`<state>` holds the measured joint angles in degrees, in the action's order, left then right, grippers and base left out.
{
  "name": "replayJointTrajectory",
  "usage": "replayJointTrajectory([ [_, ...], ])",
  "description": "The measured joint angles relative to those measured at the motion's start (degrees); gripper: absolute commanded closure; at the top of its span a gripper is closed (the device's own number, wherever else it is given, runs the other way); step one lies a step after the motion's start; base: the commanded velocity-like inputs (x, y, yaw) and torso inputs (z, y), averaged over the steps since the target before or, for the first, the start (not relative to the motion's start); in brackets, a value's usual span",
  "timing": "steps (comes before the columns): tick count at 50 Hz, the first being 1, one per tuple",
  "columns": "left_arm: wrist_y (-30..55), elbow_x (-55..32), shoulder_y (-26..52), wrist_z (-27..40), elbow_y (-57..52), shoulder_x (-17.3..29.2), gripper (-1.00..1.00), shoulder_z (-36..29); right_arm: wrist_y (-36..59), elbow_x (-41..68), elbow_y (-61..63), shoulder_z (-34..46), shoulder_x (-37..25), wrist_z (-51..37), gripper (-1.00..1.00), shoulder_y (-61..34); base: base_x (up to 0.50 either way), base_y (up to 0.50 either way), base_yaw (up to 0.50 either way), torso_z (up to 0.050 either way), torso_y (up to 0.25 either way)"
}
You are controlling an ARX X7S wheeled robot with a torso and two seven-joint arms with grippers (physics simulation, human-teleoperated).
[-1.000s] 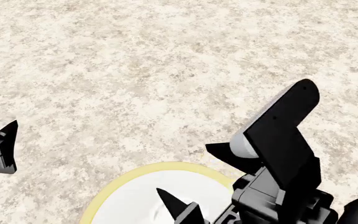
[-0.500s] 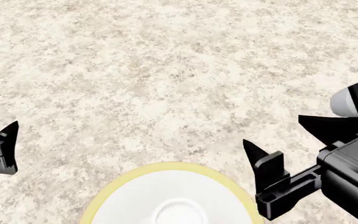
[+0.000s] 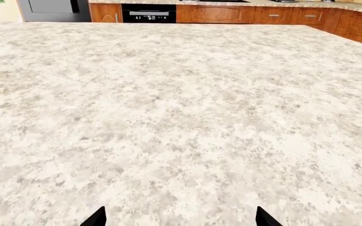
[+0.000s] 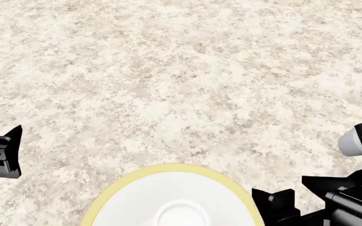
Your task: Place the cup inside the bowl on the dining table and move the bowl to any counter.
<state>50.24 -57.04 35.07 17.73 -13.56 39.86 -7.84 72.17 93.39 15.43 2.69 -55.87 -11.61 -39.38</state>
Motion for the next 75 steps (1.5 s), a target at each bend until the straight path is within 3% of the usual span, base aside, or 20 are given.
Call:
replayJointTrajectory([
  [20,-0.3,-0.3,-0.7,-0.1,-0.1,0.4,-1.00,0.3,1.2,-0.6,-6.5,4.6,1.9,0.2,-1.00,-1.8,0.00,0.00,0.00,0.000,0.000],
  [75,-0.6,-0.8,-1.4,0.4,-0.6,0.8,-1.00,0.2,2.3,-11.9,-17.4,18.2,8.5,13.7,-1.00,-8.7,0.00,0.00,0.00,0.000,0.000],
])
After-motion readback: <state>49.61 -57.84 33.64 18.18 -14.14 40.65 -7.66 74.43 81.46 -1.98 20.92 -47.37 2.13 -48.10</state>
